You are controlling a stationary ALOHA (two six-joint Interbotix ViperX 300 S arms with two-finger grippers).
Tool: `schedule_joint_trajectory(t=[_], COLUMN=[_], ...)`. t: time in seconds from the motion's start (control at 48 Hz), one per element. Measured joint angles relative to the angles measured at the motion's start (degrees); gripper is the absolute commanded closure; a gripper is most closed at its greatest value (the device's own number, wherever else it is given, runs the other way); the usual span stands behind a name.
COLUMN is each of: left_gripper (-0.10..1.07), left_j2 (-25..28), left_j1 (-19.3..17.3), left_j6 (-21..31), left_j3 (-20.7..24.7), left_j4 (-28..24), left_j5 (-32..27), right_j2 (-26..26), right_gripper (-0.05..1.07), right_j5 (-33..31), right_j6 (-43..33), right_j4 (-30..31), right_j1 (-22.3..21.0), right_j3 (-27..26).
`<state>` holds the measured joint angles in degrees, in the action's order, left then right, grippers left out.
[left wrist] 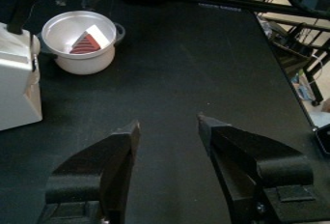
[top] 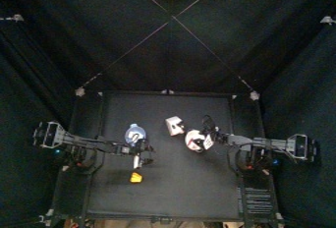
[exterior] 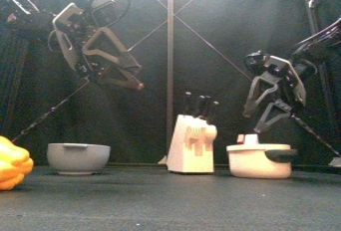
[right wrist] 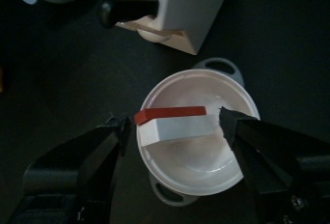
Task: Grab salmon sushi
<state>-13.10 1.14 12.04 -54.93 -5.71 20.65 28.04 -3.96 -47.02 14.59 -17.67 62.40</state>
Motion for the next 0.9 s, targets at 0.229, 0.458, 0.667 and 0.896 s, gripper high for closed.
schedule_joint_trajectory(t=[0.229, 0.458, 0.667, 0.896], left_gripper=[0.11, 0.11, 0.11, 0.11], left_j2=[0.00, 0.00, 0.09, 0.00], left_j1=[0.00, -0.09, 0.00, -0.09], left_j6=[0.00, 0.00, 0.00, 0.00], left_j3=[0.00, 0.00, 0.00, -0.18], left_j4=[0.00, 0.00, 0.00, -0.09], left_j5=[0.00, 0.00, 0.00, 0.00], right_j2=[0.00, -1.67, -7.38, -10.81], right_gripper=[0.01, 0.01, 0.01, 0.01], right_j5=[-3.16, -4.13, -4.83, -8.79], right_j6=[0.00, 0.00, -0.09, -0.09], right_j4=[-13.89, -26.10, -30.50, -30.94], right_j1=[0.44, 2.20, 2.81, 2.46], right_j3=[-1.58, -3.34, -5.89, -7.82])
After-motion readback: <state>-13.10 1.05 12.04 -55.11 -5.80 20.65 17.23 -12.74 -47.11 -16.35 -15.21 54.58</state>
